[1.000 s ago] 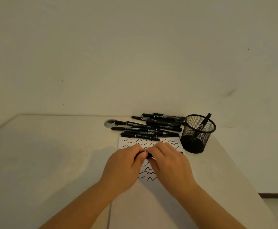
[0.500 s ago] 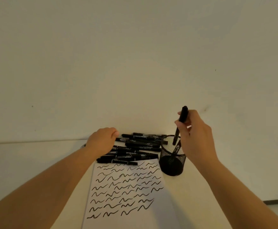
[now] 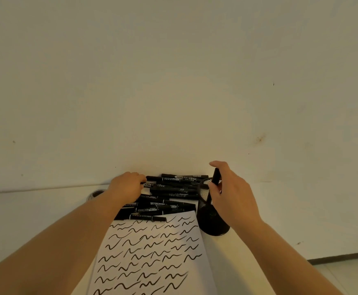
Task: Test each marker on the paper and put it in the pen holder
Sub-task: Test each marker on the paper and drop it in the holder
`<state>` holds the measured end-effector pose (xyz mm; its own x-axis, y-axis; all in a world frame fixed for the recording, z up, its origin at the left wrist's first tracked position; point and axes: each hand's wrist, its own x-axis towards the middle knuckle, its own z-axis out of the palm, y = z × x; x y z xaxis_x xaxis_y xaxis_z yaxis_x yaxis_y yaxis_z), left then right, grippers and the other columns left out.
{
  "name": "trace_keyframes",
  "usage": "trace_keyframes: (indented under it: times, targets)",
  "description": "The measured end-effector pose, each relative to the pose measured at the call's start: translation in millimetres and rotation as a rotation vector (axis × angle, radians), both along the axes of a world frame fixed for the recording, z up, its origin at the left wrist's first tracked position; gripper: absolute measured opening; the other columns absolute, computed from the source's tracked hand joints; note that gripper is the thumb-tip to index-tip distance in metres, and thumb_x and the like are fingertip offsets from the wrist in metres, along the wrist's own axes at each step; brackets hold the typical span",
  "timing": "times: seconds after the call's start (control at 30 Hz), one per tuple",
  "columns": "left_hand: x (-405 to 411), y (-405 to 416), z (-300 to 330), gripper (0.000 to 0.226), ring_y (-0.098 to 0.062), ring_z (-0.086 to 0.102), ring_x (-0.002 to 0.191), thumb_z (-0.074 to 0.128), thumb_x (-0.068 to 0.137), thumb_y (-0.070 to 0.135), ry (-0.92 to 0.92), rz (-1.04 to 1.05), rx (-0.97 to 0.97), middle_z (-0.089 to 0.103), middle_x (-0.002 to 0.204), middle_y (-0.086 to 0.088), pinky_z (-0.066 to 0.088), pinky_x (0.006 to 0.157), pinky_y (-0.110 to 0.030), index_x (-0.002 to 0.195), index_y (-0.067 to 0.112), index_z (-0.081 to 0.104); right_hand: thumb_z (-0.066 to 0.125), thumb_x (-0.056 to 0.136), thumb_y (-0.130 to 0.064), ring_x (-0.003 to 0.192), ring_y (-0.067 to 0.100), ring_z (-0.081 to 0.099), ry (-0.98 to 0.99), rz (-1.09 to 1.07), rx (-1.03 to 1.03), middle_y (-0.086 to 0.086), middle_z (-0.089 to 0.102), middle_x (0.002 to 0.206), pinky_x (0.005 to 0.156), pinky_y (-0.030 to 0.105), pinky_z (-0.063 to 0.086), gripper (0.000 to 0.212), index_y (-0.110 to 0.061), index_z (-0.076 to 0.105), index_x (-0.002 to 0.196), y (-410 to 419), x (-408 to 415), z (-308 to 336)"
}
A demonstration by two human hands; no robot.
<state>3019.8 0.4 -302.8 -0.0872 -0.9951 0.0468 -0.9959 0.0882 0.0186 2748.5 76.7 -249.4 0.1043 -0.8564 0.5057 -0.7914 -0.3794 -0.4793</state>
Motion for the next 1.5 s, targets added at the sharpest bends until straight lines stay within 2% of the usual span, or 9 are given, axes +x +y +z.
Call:
trace_keyframes:
  times: [0.23, 0.43, 0.67, 0.8, 0.97, 1.07, 1.27, 1.4, 1.5]
  targets:
    - [0.3, -2.5, 0.1, 0.024, -0.019, 0.051, 0.099, 0.049, 0.091, 0.032, -0.040, 0.032, -0.006, 0.053, 0.109, -0.002, 0.040, 0.074, -0.029, 0.113, 0.022, 0.056, 0.047, 0.093, -0.022, 0.092, 0.019, 0.058, 0.048, -0.019, -0.010, -0.001, 0.060, 0.112, 0.073, 0.027, 0.045, 0.037, -0.025, 0.042, 0.129, -3.4, 1.6, -2.6]
    - [14.1, 4.0, 20.4, 0.021, -0.017, 0.051, 0.091, 0.047, 0.093, 0.031, -0.065, 0.037, -0.023, 0.055, 0.108, -0.001, 0.037, 0.070, -0.028, 0.109, 0.019, 0.053, 0.050, 0.089, -0.024, 0.095, 0.016, 0.051, 0.159, -0.143, -0.107, -0.004, 0.060, 0.104, 0.076, 0.027, 0.038, 0.022, -0.021, 0.057, 0.109, 0.1, -1.7, 6.5]
    - [16.9, 36.5, 50.1, 0.021, -0.016, 0.052, 0.074, 0.037, 0.096, 0.033, 0.042, 0.066, -0.131, 0.057, 0.089, 0.003, 0.038, 0.059, -0.029, 0.108, 0.021, 0.049, 0.065, 0.077, -0.017, 0.096, 0.027, 0.052, 0.231, -0.255, -0.142, 0.004, 0.064, 0.096, 0.075, 0.038, 0.041, 0.013, -0.014, 0.067, 0.090, 21.2, 0.0, 17.6]
    - [-2.6, 68.2, 72.3, 0.019, -0.016, 0.061, 0.082, 0.032, 0.098, 0.025, 0.288, -0.034, -0.114, 0.062, 0.092, 0.007, 0.051, 0.074, -0.038, 0.107, 0.020, 0.047, 0.071, 0.071, -0.010, 0.087, 0.026, 0.056, 0.169, -0.140, -0.328, 0.002, 0.064, 0.088, 0.068, 0.035, 0.045, 0.013, -0.014, 0.066, 0.082, 43.5, 14.8, 21.4]
    - [-36.1, 124.1, 96.5, 0.019, -0.011, 0.058, 0.074, 0.029, 0.099, 0.029, 0.406, -0.185, -0.143, 0.059, 0.084, 0.011, 0.049, 0.064, -0.028, 0.107, 0.023, 0.046, 0.052, 0.089, -0.031, 0.080, -0.001, 0.055, -0.398, 0.083, 0.222, -0.016, 0.060, 0.086, 0.063, 0.011, 0.038, 0.007, -0.031, 0.058, 0.092, 66.3, 44.0, 25.7]
    - [-45.2, 158.8, 94.8, 0.019, -0.005, 0.051, 0.063, 0.029, 0.098, 0.033, 0.372, -0.250, -0.169, 0.056, 0.077, 0.012, 0.038, 0.052, -0.019, 0.107, 0.028, 0.046, 0.051, 0.089, -0.038, 0.064, -0.003, 0.056, -0.654, 0.162, 0.390, -0.011, 0.063, 0.076, 0.058, 0.013, 0.039, 0.015, -0.026, 0.060, 0.091, 81.0, 53.7, 22.1]
    - [-43.9, 199.2, 80.9, 0.019, 0.002, 0.051, 0.065, 0.047, 0.091, 0.039, 0.445, -0.264, -0.274, 0.056, 0.076, 0.019, 0.037, 0.060, -0.015, 0.104, 0.032, 0.059, 0.050, 0.092, -0.032, 0.049, 0.008, 0.051, -1.157, 0.145, 0.499, -0.004, 0.061, 0.054, 0.051, 0.023, 0.041, 0.026, -0.012, 0.066, 0.087, 108.0, 64.6, 9.2]
    - [-40.2, 219.1, 67.0, 0.023, 0.002, 0.046, 0.072, 0.045, 0.092, 0.039, 0.400, -0.261, -0.395, 0.054, 0.087, 0.020, 0.031, 0.059, -0.009, 0.107, 0.029, 0.058, 0.056, 0.089, -0.028, 0.046, 0.011, 0.050, -1.238, 0.154, 0.557, 0.001, 0.059, 0.050, 0.047, 0.025, 0.038, 0.023, -0.008, 0.065, 0.081, 121.3, 65.3, 3.9]
    - [-43.7, 234.2, 62.0, 0.018, -0.006, 0.056, 0.074, 0.053, 0.089, 0.035, 0.292, -0.327, -0.411, 0.061, 0.089, 0.012, 0.040, 0.057, -0.016, 0.102, 0.025, 0.062, 0.058, 0.087, -0.026, 0.038, 0.013, 0.042, -1.155, 0.274, 0.697, 0.003, 0.052, 0.044, 0.038, 0.023, 0.032, 0.024, -0.009, 0.060, 0.070, 131.7, 68.1, -0.1]
